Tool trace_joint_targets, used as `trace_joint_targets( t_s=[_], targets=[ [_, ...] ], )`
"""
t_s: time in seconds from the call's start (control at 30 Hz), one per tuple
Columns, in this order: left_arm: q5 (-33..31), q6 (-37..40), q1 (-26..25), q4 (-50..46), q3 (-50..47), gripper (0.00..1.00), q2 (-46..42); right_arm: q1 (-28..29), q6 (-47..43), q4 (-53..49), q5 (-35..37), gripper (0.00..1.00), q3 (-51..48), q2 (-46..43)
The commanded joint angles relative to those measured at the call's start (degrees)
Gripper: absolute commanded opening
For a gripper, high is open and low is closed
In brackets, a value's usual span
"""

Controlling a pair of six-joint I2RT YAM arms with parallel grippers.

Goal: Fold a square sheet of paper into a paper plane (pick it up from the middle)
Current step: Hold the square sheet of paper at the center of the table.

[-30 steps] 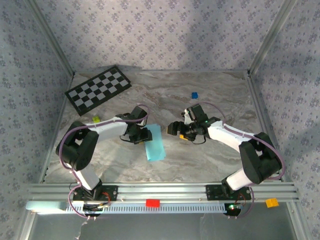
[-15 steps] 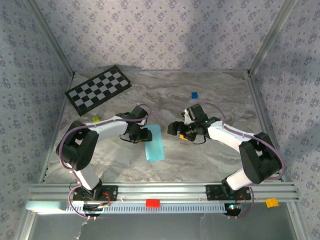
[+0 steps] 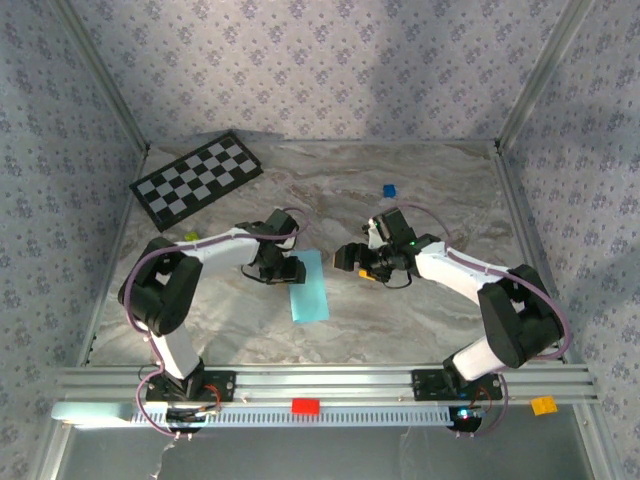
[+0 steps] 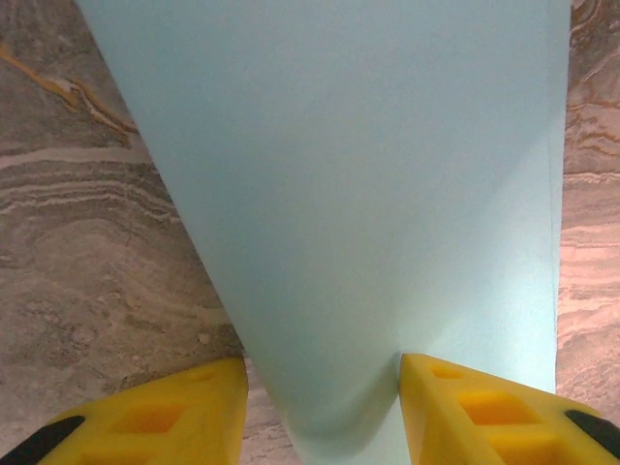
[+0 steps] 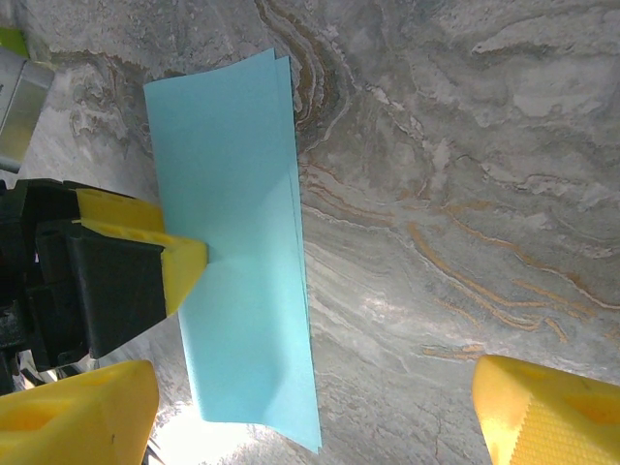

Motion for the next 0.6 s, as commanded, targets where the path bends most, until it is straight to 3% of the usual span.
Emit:
trace_joint_targets(
  t_s=[0.0, 0.57],
  targets=[
    [-0.3, 2.8, -0.2, -1.7, 1.1, 0.46, 1.2, 0.4, -0.3, -1.0, 0.7, 0.86, 1.0, 0.3],
    [-2.6, 4.3, -1.3, -1.7, 1.6, 0.48, 3.0, 0.7, -0.3, -0.8, 1.0, 0.86, 0.7, 0.5]
  ],
)
